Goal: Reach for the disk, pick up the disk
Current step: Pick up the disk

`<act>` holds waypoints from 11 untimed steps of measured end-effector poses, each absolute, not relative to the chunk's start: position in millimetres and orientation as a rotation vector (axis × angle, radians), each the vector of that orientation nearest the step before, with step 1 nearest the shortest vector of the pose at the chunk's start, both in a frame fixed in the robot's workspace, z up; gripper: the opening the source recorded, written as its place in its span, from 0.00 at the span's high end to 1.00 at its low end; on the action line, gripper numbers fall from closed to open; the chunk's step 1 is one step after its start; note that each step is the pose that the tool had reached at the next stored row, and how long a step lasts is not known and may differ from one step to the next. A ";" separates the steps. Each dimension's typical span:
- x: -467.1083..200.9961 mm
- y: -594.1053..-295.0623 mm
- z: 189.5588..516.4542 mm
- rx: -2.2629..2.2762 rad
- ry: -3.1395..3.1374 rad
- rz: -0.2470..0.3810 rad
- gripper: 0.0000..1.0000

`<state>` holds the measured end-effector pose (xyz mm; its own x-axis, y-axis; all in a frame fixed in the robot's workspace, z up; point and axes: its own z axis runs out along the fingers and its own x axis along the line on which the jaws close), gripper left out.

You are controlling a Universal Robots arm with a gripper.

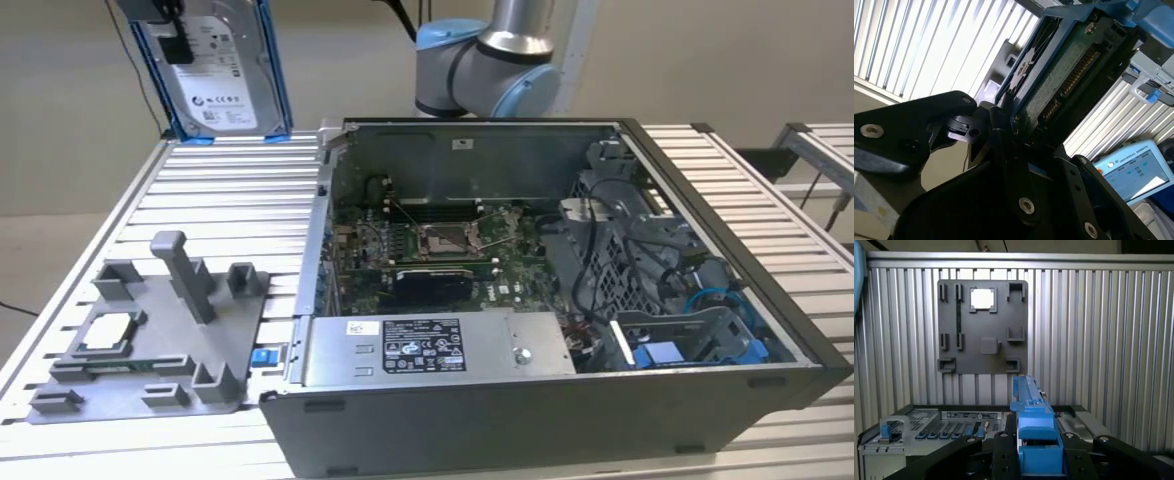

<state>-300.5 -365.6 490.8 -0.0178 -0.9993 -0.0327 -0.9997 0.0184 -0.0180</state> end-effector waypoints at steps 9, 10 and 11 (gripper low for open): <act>-280.4 -365.6 490.8 -2.176 2.216 0.016 1.00; -278.7 -365.6 490.8 -2.176 2.216 0.016 1.00; -277.0 -365.7 490.8 -2.176 2.216 0.016 1.00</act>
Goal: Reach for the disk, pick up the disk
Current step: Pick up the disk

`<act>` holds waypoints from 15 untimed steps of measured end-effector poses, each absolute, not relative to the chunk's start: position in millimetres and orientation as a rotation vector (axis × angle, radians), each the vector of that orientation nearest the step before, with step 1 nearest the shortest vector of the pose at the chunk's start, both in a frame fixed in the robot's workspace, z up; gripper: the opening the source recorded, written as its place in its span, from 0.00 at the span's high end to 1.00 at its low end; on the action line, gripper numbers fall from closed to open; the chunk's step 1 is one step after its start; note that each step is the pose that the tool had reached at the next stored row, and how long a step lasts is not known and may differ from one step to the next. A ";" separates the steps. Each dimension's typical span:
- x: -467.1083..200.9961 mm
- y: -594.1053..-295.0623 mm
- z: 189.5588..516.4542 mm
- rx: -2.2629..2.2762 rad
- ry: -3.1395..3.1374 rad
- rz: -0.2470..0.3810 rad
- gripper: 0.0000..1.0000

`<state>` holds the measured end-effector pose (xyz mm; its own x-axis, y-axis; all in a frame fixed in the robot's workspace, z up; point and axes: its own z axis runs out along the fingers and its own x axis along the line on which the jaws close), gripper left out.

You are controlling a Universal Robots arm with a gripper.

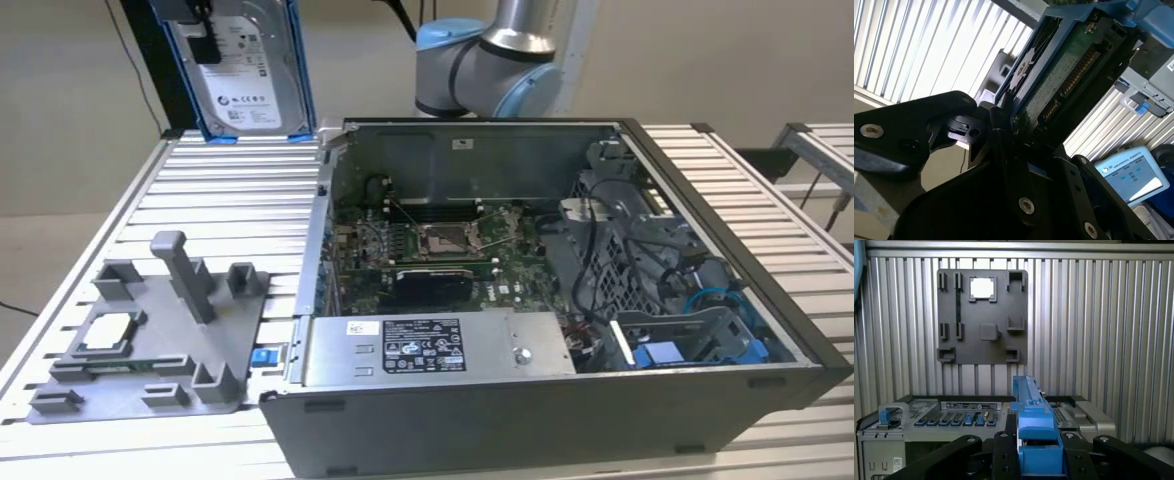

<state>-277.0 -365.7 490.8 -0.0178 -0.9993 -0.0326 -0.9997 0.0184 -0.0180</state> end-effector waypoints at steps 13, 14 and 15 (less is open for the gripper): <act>-253.1 -365.7 490.8 -2.176 2.216 0.016 1.00; -251.1 -365.6 490.8 -2.176 2.216 0.016 1.00; -249.1 -365.6 490.8 -2.176 2.216 0.016 1.00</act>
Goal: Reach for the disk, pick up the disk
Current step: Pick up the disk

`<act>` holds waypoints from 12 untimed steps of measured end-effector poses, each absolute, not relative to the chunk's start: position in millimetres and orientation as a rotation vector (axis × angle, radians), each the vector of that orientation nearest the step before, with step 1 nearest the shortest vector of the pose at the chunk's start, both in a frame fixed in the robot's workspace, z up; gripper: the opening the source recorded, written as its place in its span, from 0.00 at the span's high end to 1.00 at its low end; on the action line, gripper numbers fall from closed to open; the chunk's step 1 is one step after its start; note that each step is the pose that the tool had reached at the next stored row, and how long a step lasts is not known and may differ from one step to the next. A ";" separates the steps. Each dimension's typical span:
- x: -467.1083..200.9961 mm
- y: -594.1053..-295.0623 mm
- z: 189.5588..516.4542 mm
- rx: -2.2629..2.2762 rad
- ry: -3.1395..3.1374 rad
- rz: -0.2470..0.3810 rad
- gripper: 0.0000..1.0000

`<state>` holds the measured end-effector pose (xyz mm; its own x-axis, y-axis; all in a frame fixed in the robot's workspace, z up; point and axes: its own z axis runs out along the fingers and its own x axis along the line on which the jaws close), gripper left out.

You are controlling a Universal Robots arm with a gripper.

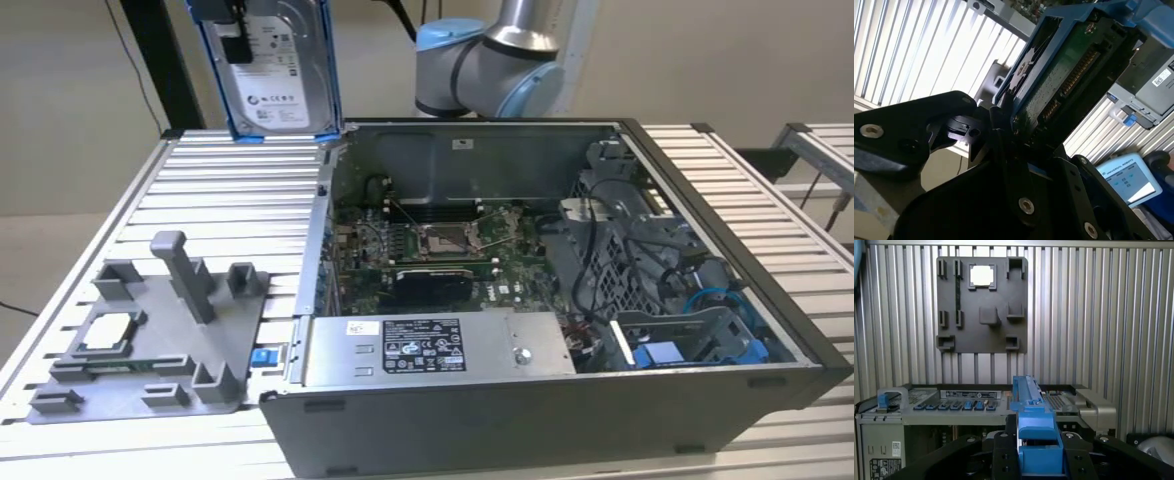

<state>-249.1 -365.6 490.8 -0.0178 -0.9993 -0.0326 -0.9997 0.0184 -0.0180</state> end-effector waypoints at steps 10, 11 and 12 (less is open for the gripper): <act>-219.3 -365.7 490.7 -2.176 2.216 0.016 1.00; -216.2 -365.7 490.8 -2.176 2.216 0.016 1.00; -213.3 -365.7 490.7 -2.176 2.216 0.016 1.00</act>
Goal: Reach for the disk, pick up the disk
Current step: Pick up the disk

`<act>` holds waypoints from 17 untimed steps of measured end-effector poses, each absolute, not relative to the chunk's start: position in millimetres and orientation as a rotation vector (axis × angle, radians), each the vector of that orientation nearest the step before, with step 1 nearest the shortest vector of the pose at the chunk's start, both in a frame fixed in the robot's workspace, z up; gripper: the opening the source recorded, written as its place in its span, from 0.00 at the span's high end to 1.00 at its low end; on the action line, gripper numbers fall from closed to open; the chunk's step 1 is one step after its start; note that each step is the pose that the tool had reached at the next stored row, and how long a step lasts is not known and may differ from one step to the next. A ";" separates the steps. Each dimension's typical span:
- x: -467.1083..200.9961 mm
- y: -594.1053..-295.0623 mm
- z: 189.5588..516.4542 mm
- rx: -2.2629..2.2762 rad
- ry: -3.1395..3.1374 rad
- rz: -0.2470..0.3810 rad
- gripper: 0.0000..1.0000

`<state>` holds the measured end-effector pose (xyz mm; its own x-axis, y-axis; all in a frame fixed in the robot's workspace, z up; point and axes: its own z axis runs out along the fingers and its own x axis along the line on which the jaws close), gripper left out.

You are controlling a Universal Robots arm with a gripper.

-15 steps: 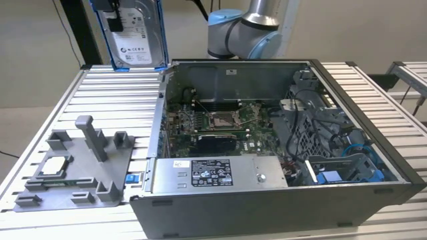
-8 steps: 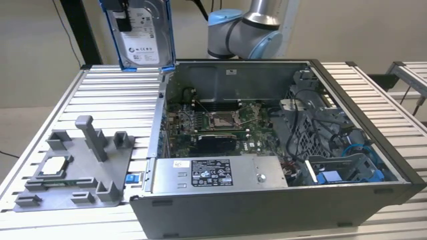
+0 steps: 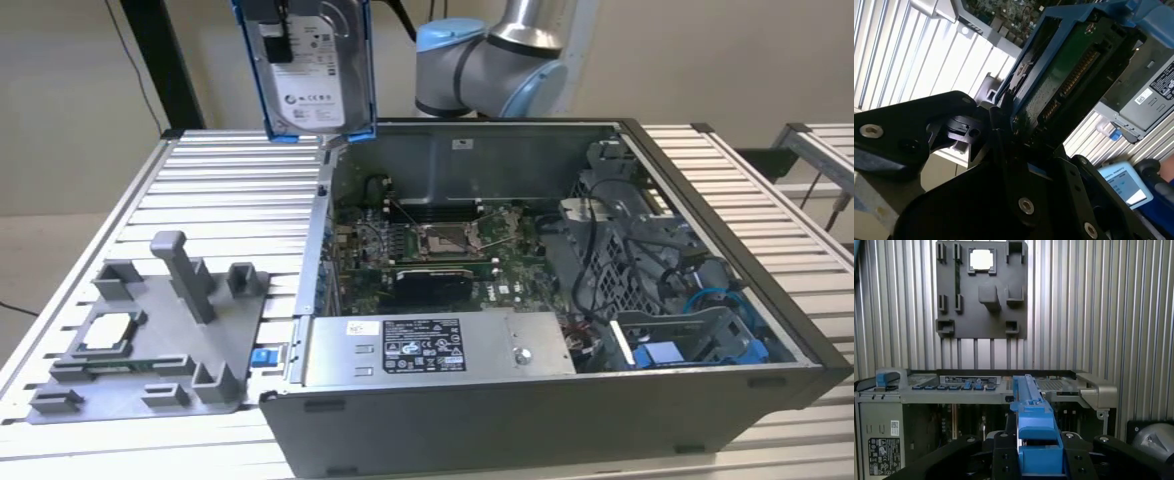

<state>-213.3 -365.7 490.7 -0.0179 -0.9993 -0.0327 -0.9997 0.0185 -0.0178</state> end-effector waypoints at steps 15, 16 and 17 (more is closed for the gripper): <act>-169.4 -365.9 490.8 -2.176 2.216 0.016 1.00; -166.6 -365.9 490.7 -2.176 2.216 0.016 1.00; -163.7 -365.9 490.8 -2.176 2.216 0.016 1.00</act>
